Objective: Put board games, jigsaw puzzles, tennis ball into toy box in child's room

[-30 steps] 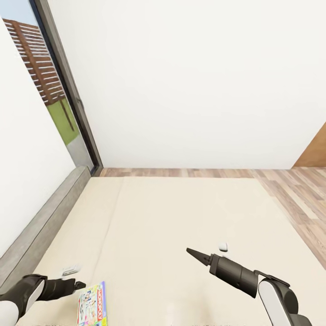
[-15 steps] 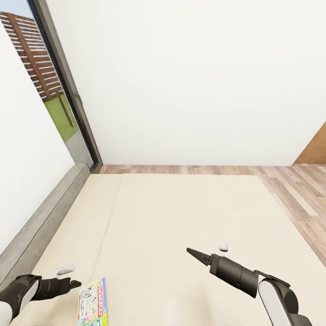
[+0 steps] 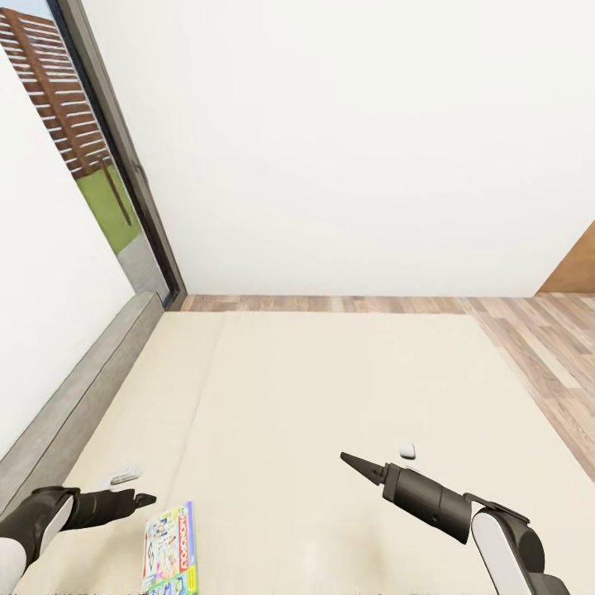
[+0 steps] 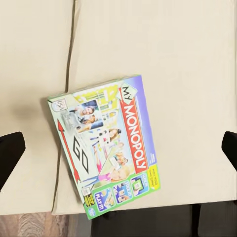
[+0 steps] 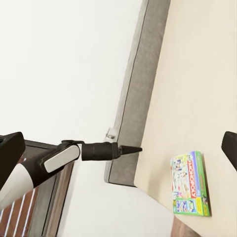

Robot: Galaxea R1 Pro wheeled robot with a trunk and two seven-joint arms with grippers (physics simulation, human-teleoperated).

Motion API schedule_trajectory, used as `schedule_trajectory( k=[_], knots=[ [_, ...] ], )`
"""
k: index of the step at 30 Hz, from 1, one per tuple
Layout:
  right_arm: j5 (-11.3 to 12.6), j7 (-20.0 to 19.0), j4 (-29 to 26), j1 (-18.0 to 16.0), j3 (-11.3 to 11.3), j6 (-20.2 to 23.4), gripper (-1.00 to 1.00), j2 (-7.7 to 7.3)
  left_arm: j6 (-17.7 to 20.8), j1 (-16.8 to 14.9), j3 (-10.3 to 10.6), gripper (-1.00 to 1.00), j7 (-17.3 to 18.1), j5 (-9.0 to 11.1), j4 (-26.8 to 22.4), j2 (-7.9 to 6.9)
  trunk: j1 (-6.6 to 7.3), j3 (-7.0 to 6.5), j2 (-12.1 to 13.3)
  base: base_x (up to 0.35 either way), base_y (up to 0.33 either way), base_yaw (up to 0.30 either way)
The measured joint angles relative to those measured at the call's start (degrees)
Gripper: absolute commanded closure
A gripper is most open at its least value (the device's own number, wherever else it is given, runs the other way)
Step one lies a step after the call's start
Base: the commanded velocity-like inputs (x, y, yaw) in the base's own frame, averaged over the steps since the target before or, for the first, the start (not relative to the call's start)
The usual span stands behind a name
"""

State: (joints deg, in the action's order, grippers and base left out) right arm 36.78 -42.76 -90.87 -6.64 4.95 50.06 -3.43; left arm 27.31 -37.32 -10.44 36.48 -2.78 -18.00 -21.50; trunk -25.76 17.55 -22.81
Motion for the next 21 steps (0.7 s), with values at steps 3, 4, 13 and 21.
schedule_trajectory(
  k=[3,4,13,21],
  knots=[
    [-0.1,0.0,0.0,0.0,0.0,0.0,-1.00,0.00,-0.2,0.0,0.0,-1.00,0.3,0.0,-0.1,-0.07,0.00,0.28,0.0,0.000,0.000,0.000],
    [-0.1,0.0,0.0,0.0,0.0,0.0,-1.00,0.00,-0.2,-0.1,0.0,-1.00,0.4,0.0,-0.2,-0.07,0.00,0.38,0.0,0.000,0.000,0.000],
    [-0.1,0.0,0.0,0.0,0.0,0.0,-1.00,0.00,-0.5,-0.1,0.0,-1.00,0.5,-0.1,-0.2,0.10,0.00,1.23,0.0,0.000,0.000,0.000],
    [0.0,0.0,0.0,0.0,0.0,0.0,-1.00,0.00,-0.5,-0.1,0.0,-1.00,0.5,-0.2,-0.2,0.18,0.00,1.98,0.0,0.000,0.000,0.000]
  ],
)
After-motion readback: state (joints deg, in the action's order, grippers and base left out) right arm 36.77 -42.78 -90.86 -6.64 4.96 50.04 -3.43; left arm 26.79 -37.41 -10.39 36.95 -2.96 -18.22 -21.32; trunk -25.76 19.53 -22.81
